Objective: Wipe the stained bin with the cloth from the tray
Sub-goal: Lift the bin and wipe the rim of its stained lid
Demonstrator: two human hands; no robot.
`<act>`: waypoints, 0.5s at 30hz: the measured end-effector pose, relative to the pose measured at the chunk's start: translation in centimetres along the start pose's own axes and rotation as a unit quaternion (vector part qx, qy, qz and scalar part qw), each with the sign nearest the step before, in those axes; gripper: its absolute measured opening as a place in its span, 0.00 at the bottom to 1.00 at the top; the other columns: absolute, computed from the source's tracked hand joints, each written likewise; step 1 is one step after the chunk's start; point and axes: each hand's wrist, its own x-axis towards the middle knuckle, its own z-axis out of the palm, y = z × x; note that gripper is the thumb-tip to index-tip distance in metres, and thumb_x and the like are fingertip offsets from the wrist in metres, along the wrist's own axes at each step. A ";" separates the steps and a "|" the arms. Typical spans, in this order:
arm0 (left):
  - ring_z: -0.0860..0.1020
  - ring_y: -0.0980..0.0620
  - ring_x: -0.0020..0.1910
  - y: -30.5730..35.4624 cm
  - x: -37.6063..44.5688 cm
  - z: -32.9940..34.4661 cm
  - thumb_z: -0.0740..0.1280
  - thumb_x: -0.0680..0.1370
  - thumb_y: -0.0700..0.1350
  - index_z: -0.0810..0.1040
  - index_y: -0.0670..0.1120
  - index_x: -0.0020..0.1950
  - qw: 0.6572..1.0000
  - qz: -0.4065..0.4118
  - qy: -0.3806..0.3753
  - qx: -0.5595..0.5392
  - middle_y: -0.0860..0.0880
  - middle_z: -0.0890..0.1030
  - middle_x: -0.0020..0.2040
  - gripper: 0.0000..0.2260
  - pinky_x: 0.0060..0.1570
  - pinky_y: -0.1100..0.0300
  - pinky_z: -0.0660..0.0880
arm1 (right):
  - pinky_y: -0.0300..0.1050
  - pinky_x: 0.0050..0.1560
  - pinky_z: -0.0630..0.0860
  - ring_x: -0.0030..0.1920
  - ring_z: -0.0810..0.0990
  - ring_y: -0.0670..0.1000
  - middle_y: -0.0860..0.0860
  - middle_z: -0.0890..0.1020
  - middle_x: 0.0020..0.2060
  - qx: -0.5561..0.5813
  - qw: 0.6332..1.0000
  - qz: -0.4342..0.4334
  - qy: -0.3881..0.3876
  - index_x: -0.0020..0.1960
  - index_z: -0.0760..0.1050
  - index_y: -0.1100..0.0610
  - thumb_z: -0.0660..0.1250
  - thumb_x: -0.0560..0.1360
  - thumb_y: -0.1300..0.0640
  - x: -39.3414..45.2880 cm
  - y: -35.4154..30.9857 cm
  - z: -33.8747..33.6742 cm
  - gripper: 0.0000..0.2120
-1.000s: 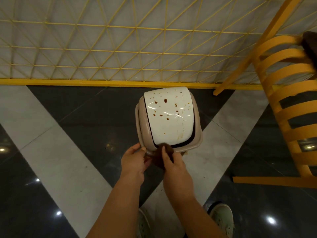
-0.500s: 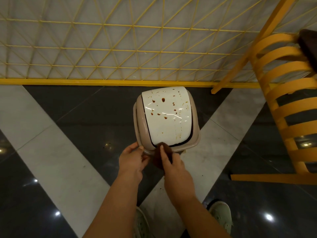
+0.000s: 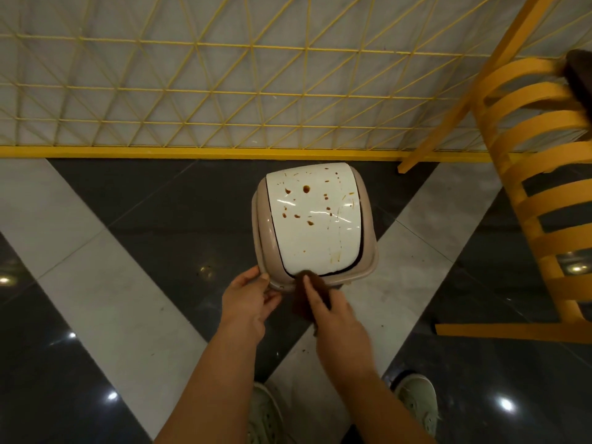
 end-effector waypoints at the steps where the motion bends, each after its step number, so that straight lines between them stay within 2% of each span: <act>1: 0.82 0.46 0.47 0.1 0.0 0.0 0.65 0.79 0.35 0.77 0.44 0.57 1.000 -0.006 -0.005 0.005 0.41 0.83 0.50 0.09 0.49 0.51 0.79 | 0.41 0.62 0.73 0.63 0.69 0.48 0.51 0.62 0.69 -0.016 1.000 0.010 0.009 0.73 0.30 0.40 0.62 0.79 0.59 0.0 1.2 -0.6 0.43; 3: 0.81 0.45 0.48 0.1 -0.1 0.4 0.65 0.79 0.35 0.77 0.45 0.54 1.000 -0.013 -0.015 0.009 0.42 0.82 0.50 0.07 0.54 0.48 0.77 | 0.42 0.61 0.74 0.61 0.70 0.47 0.52 0.63 0.68 -0.029 0.998 0.056 0.030 0.72 0.29 0.40 0.61 0.79 0.59 0.1 2.8 -1.5 0.43; 5: 0.81 0.45 0.49 0.0 -0.1 0.9 0.65 0.79 0.35 0.77 0.45 0.56 1.000 -0.012 -0.023 0.008 0.42 0.82 0.50 0.08 0.55 0.48 0.77 | 0.42 0.60 0.74 0.61 0.71 0.47 0.52 0.63 0.68 -0.025 0.996 0.080 0.035 0.71 0.28 0.41 0.61 0.79 0.60 0.2 2.6 -1.8 0.43; 9: 0.83 0.45 0.48 -0.2 0.1 0.7 0.64 0.79 0.36 0.77 0.45 0.58 0.999 -0.010 -0.029 0.029 0.41 0.83 0.51 0.09 0.52 0.49 0.78 | 0.40 0.61 0.73 0.62 0.69 0.47 0.51 0.62 0.67 -0.009 1.000 0.018 -0.002 0.71 0.27 0.41 0.60 0.79 0.60 -0.1 0.0 -0.5 0.43; 11: 0.83 0.45 0.48 -0.2 0.2 0.5 0.65 0.79 0.36 0.77 0.46 0.58 0.999 -0.012 -0.025 0.036 0.41 0.84 0.52 0.09 0.48 0.49 0.79 | 0.41 0.61 0.73 0.62 0.69 0.48 0.51 0.62 0.67 -0.003 1.000 -0.006 -0.019 0.74 0.30 0.42 0.59 0.80 0.60 0.0 -1.0 -0.1 0.41; 15: 0.80 0.44 0.55 -0.1 -0.1 0.8 0.66 0.78 0.36 0.79 0.48 0.51 0.999 -0.009 0.003 0.035 0.43 0.82 0.54 0.07 0.60 0.45 0.76 | 0.44 0.63 0.73 0.63 0.68 0.51 0.53 0.61 0.68 -0.031 0.997 -0.042 -0.048 0.77 0.37 0.43 0.59 0.80 0.59 0.6 -2.7 0.0 0.38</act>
